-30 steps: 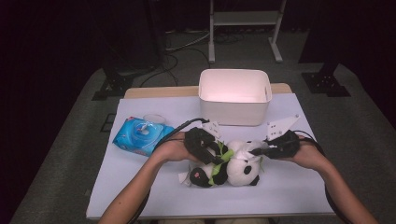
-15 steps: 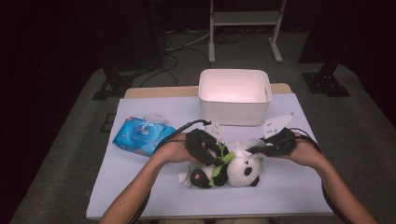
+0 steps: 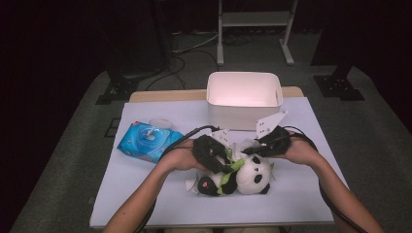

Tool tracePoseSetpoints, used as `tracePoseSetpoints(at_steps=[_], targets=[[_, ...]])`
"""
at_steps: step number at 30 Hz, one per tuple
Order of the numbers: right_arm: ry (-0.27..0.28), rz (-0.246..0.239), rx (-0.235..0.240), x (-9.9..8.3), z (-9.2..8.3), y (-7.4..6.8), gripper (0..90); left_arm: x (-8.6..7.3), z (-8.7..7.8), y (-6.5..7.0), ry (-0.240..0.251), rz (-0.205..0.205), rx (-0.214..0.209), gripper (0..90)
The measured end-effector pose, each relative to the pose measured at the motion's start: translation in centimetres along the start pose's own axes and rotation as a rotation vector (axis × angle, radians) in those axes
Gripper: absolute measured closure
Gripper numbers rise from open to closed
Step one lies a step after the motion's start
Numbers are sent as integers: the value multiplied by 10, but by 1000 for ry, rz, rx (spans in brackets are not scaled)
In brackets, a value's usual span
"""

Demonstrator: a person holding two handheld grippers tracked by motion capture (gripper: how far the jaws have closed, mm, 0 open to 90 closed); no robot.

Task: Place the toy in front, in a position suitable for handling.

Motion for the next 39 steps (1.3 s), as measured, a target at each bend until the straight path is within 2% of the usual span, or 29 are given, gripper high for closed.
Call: tracePoseSetpoints(at_steps=[10,17,23,26,29,39], targets=[[2,115,-40,-53,-20,3,807,0,0,-1,-1,-4,-4,498],[12,182,-45,-84,-21,1,806,0,0,-2,-4,-6,-5,498],[14,220,-38,-100,-18,-1,806,1,0,-2,-6,-4,-4,498],[14,217,-41,-99,-19,-1,806,1,0,-2,-5,-5,-4,498],[27,202,-39,-91,-22,0,806,1,0,-2,-6,-5,-3,498],[2,88,-19,-34,-11,10,806,2,1,-1,-16,-2,2,498]])
Point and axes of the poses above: each handheld gripper's, and its own axes: z roughly forward along the jaws, x roughly out of its top, y roughly to its right, the point moved 1 cm from there along z, roughly forward along the jaws, and after that the axes turned 5 degrees about -y, right-handed, at the moved point
